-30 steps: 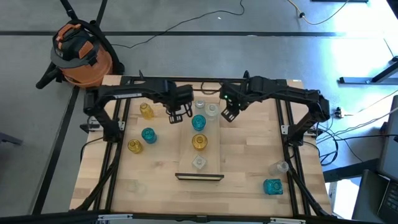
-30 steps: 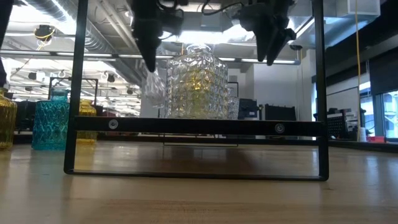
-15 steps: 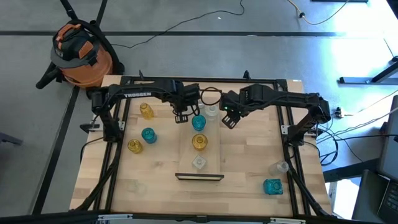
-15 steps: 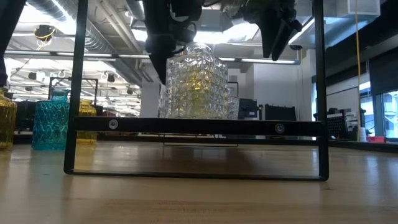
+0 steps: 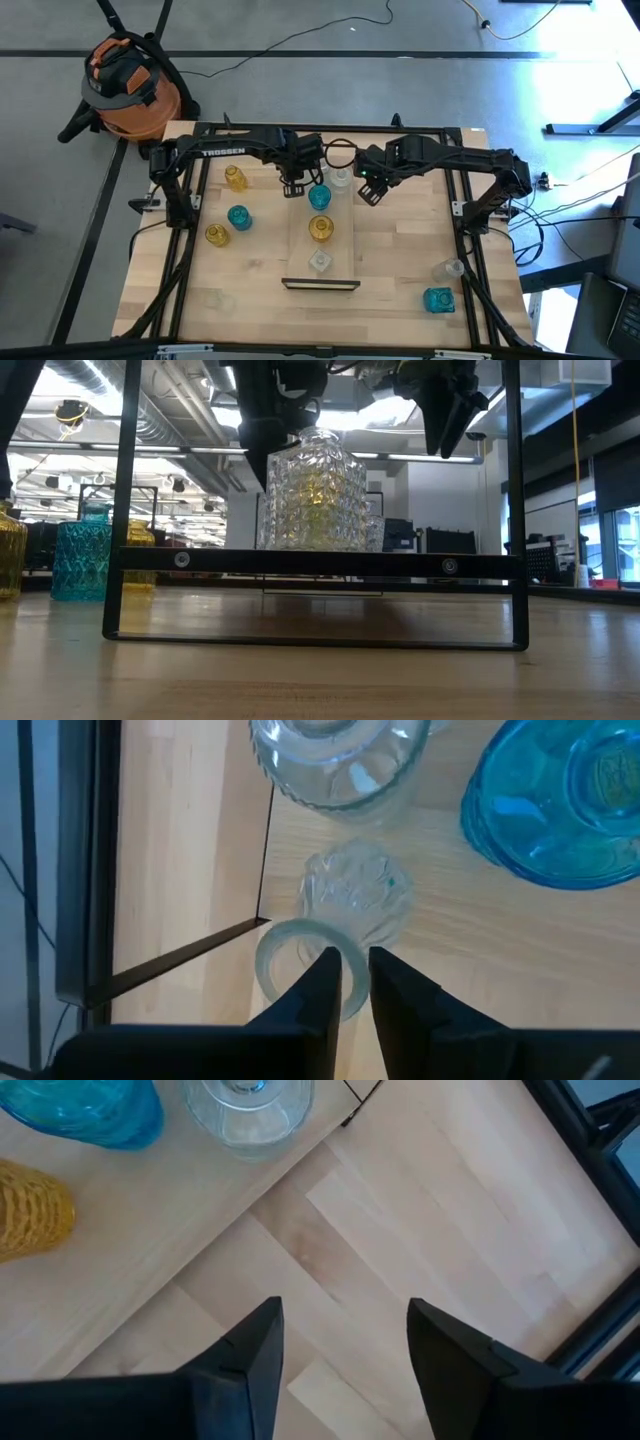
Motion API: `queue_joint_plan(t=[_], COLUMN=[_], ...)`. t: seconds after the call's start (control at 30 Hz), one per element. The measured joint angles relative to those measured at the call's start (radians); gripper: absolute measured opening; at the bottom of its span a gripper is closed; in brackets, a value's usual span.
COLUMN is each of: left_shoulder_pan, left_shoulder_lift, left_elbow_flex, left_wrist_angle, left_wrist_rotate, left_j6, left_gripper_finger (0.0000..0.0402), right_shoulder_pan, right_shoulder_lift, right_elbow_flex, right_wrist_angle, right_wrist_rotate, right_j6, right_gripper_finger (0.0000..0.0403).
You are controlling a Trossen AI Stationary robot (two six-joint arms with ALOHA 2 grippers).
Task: Sort vases onto shelf
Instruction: Put the transparent vase on the shelf aligned with the other top transparent vase
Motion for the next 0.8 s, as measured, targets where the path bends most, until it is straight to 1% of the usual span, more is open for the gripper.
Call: queue_joint_plan(t=[0.33, 0.8], left_shoulder_pan=[0.0, -0.002], left_shoulder_lift=[0.0, 0.0], left_elbow_flex=[0.0, 0.0], left_wrist_angle=[0.007, 0.007], left_wrist_rotate=[0.0, 0.007], left_j6=[0.019, -0.007], left_gripper_finger=[0.005, 0.0053], right_shoulder_pan=[0.0, 0.0], right_shoulder_lift=[0.0, 0.0], right_elbow_flex=[0.0, 0.0], right_wrist_angle=[0.0, 0.0], right_wrist_rotate=[0.0, 0.004], right_j6=[0.0, -0.004], right_gripper_finger=[0.0175, 0.0175])
